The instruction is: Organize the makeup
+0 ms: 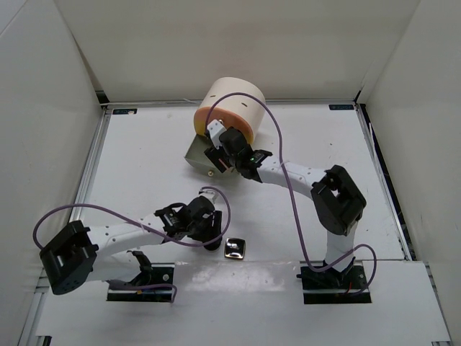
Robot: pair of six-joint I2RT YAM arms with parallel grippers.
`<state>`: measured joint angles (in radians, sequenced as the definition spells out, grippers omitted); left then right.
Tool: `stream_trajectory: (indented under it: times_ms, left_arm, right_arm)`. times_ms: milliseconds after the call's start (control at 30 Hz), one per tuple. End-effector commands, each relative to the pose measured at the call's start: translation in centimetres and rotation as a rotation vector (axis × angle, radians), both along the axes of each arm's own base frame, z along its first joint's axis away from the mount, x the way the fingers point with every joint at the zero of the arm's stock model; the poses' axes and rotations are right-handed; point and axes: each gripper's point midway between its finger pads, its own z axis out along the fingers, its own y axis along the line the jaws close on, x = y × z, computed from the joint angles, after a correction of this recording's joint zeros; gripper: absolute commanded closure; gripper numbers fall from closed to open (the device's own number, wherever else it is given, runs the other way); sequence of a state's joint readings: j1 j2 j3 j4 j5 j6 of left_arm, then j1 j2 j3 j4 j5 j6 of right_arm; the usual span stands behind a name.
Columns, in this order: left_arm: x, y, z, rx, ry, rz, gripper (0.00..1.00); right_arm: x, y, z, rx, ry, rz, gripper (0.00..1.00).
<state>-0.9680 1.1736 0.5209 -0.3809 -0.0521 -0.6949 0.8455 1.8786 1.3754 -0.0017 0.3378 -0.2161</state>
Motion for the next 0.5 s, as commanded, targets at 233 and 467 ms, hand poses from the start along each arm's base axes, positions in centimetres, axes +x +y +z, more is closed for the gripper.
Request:
stream_trajectory:
  times_ms: [233, 467]
  left_arm:
    - [3.0, -0.7, 0.7, 0.052, -0.091, 0.071, 0.64]
    - [3.2, -0.8, 3.0, 0.026, -0.109, 0.081, 0.24]
  right_arm:
    - [-1.6, -0.9, 9.5, 0.142, -0.085, 0.020, 0.08]
    - [-4.7, -5.9, 13.8, 0.241, -0.114, -0.040, 0.01]
